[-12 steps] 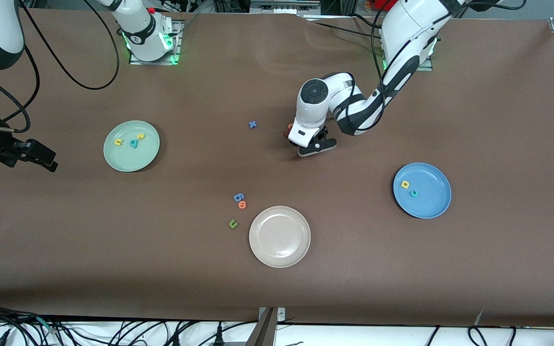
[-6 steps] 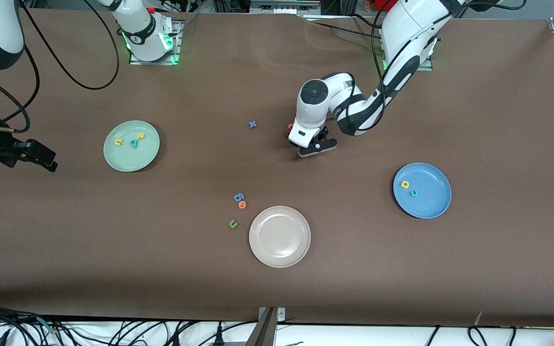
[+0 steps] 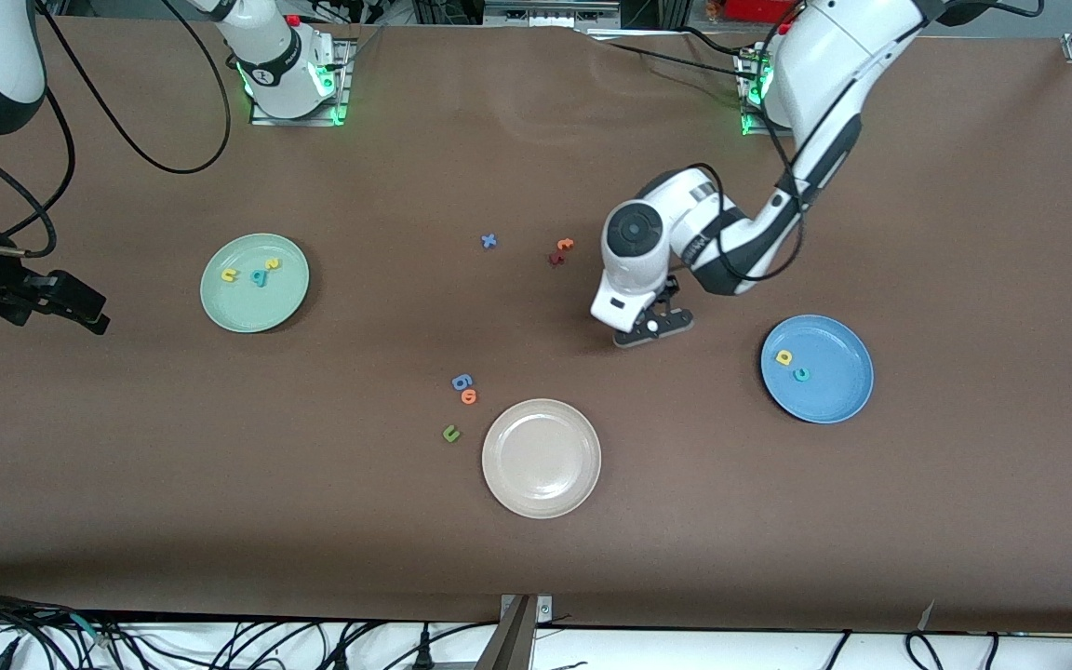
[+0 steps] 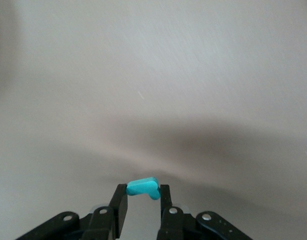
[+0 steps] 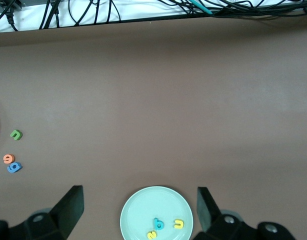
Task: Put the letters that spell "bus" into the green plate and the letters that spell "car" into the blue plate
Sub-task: 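Carry the teal letter with the left gripper over the blue plate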
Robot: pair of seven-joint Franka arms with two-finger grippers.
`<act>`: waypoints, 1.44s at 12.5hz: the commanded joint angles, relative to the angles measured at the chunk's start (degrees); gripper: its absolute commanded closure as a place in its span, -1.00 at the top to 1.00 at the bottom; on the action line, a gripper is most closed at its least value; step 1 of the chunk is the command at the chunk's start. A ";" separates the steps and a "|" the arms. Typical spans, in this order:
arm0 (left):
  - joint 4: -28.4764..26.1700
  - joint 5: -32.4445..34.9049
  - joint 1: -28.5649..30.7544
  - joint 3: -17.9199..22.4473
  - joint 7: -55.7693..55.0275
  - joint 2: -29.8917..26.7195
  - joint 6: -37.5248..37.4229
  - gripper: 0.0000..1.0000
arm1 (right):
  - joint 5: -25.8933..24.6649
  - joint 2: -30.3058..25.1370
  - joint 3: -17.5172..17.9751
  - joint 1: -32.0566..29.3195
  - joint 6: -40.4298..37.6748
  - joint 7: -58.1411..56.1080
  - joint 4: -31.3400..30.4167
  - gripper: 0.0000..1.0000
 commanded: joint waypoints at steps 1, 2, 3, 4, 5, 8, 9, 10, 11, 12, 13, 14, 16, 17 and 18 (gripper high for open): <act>3.20 -1.71 5.35 -0.64 10.71 -0.43 -4.56 -0.58 | 1.02 -0.24 0.34 -0.61 -0.12 0.14 0.69 0.99; 3.21 -1.88 7.37 -0.73 15.01 -0.78 -5.36 -0.58 | 1.02 -0.33 0.34 -0.61 -0.04 0.14 0.69 0.99; 3.38 -1.97 9.22 -0.73 19.58 -1.48 -5.62 -0.59 | 1.11 -0.42 0.34 -0.61 -0.12 0.14 0.69 0.99; 3.39 -2.41 10.89 -0.73 23.80 -1.58 -6.41 -0.58 | 1.02 -0.42 0.34 -0.61 -0.12 0.14 0.69 0.99; 3.65 -2.41 12.38 -0.64 28.36 -1.75 -7.11 -0.58 | 1.02 -0.68 0.34 -0.61 -0.21 0.14 0.69 0.99; 3.82 -2.33 17.30 -0.55 43.48 -1.93 -7.47 -0.58 | 1.11 -0.77 0.25 -0.69 -0.21 0.06 0.69 0.99; 4.09 -2.24 18.71 -0.55 47.97 -1.93 -7.56 -0.58 | 1.11 -0.77 0.17 -0.69 -0.21 0.06 0.69 0.99; 4.18 -1.89 20.03 -0.47 52.10 -1.93 -7.65 -0.58 | 1.11 -0.77 0.17 -0.61 -0.21 0.06 0.69 0.99; 4.26 -1.54 21.00 -0.38 56.93 -1.84 -7.91 -0.58 | 1.11 -0.77 0.17 -0.69 -0.12 0.06 0.69 0.99; 4.00 -1.45 21.19 0.14 63.15 -1.58 -7.91 -0.58 | 1.11 -0.77 0.17 -0.61 -0.12 0.06 0.69 0.99; 4.18 -1.45 21.28 0.93 67.48 -1.40 -7.91 -0.58 | 1.11 -0.77 0.17 -0.69 -0.12 0.06 0.69 0.99; 4.09 -1.27 21.36 2.07 70.92 -1.40 -7.91 -0.57 | 1.11 -0.77 0.17 -0.61 -0.12 0.06 0.69 0.99; 4.18 1.53 21.36 3.13 77.08 -1.05 -7.83 -0.49 | 1.02 -0.68 0.17 -0.69 -0.04 0.14 0.69 0.99; 4.18 4.06 21.36 3.40 78.76 -0.70 -7.74 -0.08 | 1.02 -0.68 0.17 -0.69 -0.12 0.06 0.69 0.99; 4.18 5.05 21.89 3.40 81.56 -0.35 -7.56 0.77 | 1.02 -0.68 -0.01 -0.69 -0.04 0.06 0.69 0.99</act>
